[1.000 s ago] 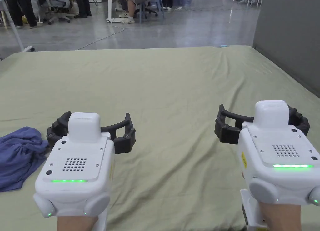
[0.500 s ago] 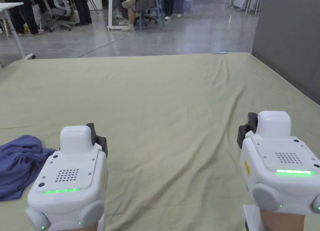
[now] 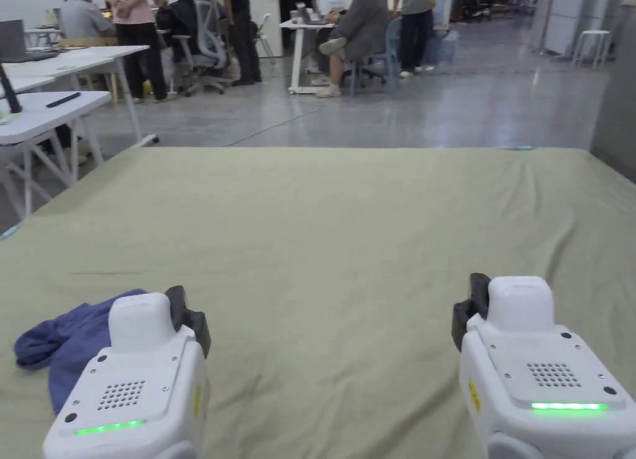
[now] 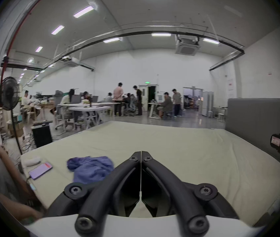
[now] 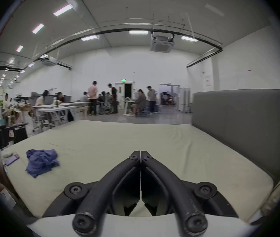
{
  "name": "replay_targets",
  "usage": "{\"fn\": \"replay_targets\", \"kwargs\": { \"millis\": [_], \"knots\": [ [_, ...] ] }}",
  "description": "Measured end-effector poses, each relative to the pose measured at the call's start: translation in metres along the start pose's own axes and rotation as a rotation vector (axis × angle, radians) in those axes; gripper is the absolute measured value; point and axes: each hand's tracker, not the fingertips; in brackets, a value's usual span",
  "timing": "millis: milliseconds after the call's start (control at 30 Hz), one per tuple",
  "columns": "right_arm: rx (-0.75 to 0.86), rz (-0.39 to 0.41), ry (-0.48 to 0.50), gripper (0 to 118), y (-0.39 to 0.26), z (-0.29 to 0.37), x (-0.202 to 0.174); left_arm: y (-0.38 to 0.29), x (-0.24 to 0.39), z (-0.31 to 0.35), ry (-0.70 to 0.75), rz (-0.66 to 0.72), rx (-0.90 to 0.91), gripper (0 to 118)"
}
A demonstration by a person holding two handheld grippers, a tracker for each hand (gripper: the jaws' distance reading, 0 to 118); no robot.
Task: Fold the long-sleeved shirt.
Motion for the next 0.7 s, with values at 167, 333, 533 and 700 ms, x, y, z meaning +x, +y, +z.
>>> {"fn": "replay_targets", "kwargs": {
  "millis": [167, 333, 533, 700],
  "knots": [
    [0.005, 0.011, 0.192, 0, 0.003, -0.019, -0.069, 0.009, -0.048, 0.012, 0.217, -0.083, 0.013, 0],
    [-0.012, -0.009, 0.271, 0, 0.001, -0.024, -0.108, 0.010, -0.075, 0.014, 0.271, -0.040, -0.019, 0],
    [-0.033, 0.005, 0.310, 0, -0.004, -0.027, -0.117, 0.003, -0.092, -0.027, 0.227, 0.051, -0.213, 0],
    [-0.065, 0.029, 0.322, 0, -0.013, -0.032, -0.120, -0.023, -0.132, -0.121, 0.160, 0.129, -0.503, 118]
  ]
}}
